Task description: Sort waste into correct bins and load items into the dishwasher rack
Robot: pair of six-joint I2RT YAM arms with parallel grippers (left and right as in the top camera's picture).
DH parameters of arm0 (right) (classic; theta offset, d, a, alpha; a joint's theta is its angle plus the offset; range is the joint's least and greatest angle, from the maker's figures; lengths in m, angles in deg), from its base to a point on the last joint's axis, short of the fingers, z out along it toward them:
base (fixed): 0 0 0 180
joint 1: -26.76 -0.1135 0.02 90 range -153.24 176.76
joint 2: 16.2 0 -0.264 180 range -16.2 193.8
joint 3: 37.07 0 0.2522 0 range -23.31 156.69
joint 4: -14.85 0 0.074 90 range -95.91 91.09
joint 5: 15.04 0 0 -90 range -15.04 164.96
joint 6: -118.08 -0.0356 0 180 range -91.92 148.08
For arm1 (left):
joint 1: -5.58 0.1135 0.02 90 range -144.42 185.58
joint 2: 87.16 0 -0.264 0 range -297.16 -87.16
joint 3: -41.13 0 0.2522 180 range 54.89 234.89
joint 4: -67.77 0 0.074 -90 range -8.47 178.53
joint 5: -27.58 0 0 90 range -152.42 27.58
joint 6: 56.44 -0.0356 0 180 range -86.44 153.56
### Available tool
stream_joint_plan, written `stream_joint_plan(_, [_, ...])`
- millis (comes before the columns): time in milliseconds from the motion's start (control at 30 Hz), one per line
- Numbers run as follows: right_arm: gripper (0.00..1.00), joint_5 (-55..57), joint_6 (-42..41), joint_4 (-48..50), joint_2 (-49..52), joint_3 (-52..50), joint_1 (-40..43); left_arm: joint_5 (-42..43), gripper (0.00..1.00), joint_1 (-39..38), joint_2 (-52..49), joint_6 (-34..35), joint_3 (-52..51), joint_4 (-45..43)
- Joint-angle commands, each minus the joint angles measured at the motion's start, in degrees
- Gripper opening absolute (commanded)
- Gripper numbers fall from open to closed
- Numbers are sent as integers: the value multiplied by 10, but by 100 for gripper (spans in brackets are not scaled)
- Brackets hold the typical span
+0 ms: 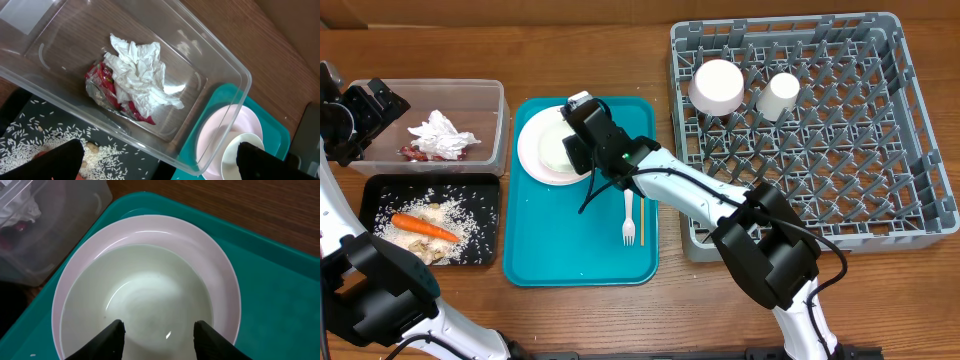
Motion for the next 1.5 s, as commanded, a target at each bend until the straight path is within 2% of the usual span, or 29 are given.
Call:
stream_joint_plan(0, [48,15,6,7,0,8,2,-2,100,-5,-4,5,-1,0])
stream_joint_plan(333, [49,41,-2,-3,30,7,3,-2,100,-5,-4,5,-1,0])
stream_joint_plan(467, [52,41,-2,-1,40,7,7,-2,100,-5,-4,5,-1,0])
stream_joint_plan(633, [45,41,-2,8,40,7,8,-2,100,-5,-4,5,-1,0])
stream_joint_plan(900, [44,40,-2,16,37,12,11,-2,100,-5,-4,5,-1,0])
stream_joint_plan(1133, [26,41,0,14,17,14,14,-2,100,-5,-4,5,-1,0])
stream_joint_plan(1467, [9,41,0,10,2,14,14,-2,100,-5,-4,5,-1,0])
